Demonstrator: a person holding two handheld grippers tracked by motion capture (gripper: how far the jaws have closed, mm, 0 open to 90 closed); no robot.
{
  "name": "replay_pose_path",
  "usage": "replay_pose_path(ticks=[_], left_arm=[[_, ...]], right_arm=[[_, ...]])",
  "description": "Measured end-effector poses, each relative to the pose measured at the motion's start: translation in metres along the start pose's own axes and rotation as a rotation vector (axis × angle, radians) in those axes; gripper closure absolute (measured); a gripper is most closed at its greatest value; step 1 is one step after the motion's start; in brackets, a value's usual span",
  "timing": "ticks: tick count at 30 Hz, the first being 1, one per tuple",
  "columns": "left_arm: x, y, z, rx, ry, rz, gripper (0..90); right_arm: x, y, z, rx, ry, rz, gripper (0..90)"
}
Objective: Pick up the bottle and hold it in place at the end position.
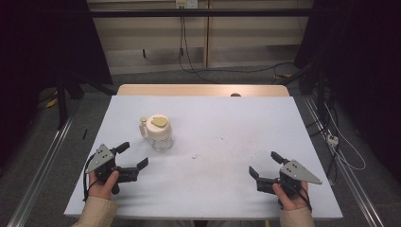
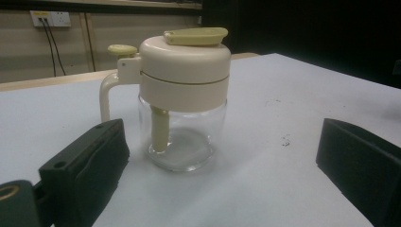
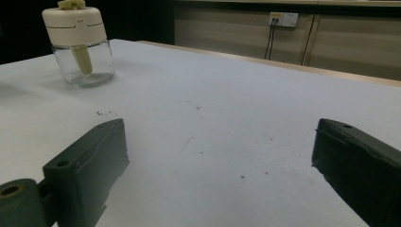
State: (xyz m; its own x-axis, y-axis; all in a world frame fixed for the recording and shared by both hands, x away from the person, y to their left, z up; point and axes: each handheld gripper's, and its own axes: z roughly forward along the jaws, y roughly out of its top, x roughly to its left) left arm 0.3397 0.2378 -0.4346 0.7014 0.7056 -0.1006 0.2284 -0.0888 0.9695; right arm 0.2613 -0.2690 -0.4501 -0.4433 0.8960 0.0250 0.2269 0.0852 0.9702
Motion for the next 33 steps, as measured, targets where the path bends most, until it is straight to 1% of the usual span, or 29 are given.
replay_pose_path(ticks=[3,4,8,15,16,17,18,20,21,23,24,26,29,30,33], left_arm=[[0.000,0.000,0.001,0.008,0.000,0.019,2.4],[-0.001,0.001,0.002,-0.001,0.004,0.008,2.3],[-0.001,0.001,0.004,0.000,0.004,0.007,2.2],[-0.003,0.003,0.010,-0.008,0.030,-0.007,2.2],[-0.003,0.005,0.013,-0.009,0.042,-0.009,2.2],[-0.003,0.005,0.013,-0.009,0.042,-0.009,2.2],[-0.003,0.006,0.016,-0.002,0.068,-0.017,2.2],[-0.003,0.006,0.019,0.007,0.085,-0.019,2.2],[-0.003,0.006,0.019,0.007,0.085,-0.019,2.3],[-0.003,0.007,0.025,0.018,0.104,-0.035,2.4],[-0.003,0.007,0.027,0.021,0.106,-0.041,2.4],[-0.003,0.008,0.031,0.035,0.109,-0.031,2.5],[-0.004,0.008,0.035,0.047,0.121,-0.027,2.7],[-0.005,0.008,0.038,0.051,0.131,-0.036,2.7],[-0.004,0.008,0.042,0.052,0.133,-0.045,2.8]], right_arm=[[0.001,0.000,0.000,0.002,0.000,0.001,3.7],[0.001,0.000,0.000,-0.001,0.001,0.000,3.7],[0.001,0.001,0.000,-0.003,-0.001,-0.003,3.8],[0.001,0.001,0.000,-0.003,-0.007,-0.001,3.7],[0.001,0.001,0.000,-0.005,-0.008,-0.002,3.7],[0.001,0.002,0.000,-0.005,-0.008,-0.001,3.7],[0.001,0.002,0.001,-0.007,-0.007,-0.001,3.7],[0.001,0.002,0.001,-0.007,-0.006,-0.003,3.7],[0.001,0.002,0.001,-0.007,-0.006,-0.003,3.7],[0.001,0.002,0.000,-0.010,-0.009,-0.001,3.7],[0.001,0.002,0.000,-0.011,-0.010,0.000,3.7],[0.001,0.002,0.000,-0.010,-0.009,0.003,3.7],[0.000,0.002,-0.001,-0.010,-0.011,0.003,3.7],[0.000,0.002,-0.001,-0.011,-0.012,0.003,3.7],[0.000,0.002,-0.001,-0.013,-0.013,0.004,3.7]])
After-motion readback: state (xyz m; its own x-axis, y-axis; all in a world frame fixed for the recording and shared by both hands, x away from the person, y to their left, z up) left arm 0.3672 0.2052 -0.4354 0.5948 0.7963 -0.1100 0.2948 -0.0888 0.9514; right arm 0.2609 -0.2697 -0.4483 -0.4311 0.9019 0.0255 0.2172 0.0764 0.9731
